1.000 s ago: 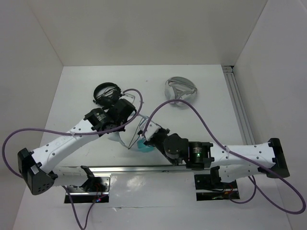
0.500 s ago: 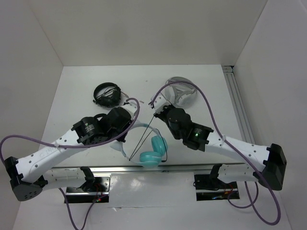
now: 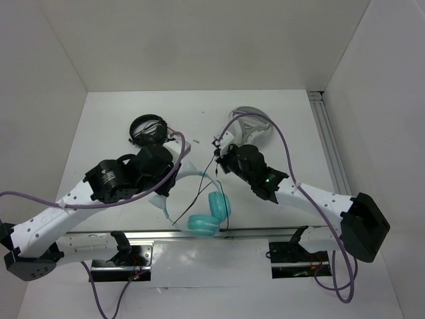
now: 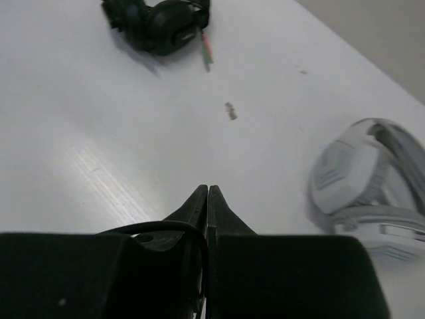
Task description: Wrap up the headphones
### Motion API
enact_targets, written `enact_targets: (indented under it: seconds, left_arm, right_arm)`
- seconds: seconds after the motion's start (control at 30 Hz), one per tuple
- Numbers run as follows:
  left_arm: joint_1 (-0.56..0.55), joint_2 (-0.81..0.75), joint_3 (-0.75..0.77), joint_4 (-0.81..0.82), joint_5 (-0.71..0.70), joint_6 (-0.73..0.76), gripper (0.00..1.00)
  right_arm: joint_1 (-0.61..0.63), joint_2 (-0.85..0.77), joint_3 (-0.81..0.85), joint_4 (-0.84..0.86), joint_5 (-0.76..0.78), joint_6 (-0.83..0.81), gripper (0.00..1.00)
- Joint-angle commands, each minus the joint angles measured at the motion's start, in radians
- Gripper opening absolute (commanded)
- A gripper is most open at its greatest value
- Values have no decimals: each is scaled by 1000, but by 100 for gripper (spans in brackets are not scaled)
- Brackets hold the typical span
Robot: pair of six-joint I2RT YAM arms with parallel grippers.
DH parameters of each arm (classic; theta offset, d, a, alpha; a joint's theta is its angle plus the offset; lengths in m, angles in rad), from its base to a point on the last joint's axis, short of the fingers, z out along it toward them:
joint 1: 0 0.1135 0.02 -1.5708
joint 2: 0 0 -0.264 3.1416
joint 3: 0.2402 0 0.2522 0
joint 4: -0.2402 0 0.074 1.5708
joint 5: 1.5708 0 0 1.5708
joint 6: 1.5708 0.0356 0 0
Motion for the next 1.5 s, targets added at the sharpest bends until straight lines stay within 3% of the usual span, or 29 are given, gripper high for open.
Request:
enact_targets:
  seconds: [0.0,0.23,0.4,0.53,0.67,0.83,1.4,1.47]
  left_arm:
    - [-5,-45,102,40,54,-12,0]
    - [-5,-34,180,0,-51,-84,0]
    - [-5,-45,203,11,-25,-84,0]
    - [-5,6,250,-80,-73,-94,0]
    - [-5,17,226,-112,-82,-104,0]
    - [-5,-5,212,-112,-91,-125,0]
    - [-5,6,267,-160,-139,-167,0]
    - [-5,-6,267,-122,-89,-147,0]
  right_arm:
    - [-16,54,-47,231,-174,130,10]
    - [-17,230,-60,450,-337,266,9]
    - [-17,335,-69,582,-419,349,9]
    - [-17,338,-113,682,-377,394,7]
    - [-56,286,-135,673,-249,394,0]
    - [-144,246,-169,661,-272,417,0]
    - [-164,232,-228,711,-214,476,0]
    - [-164,253,-196,676,-275,467,0]
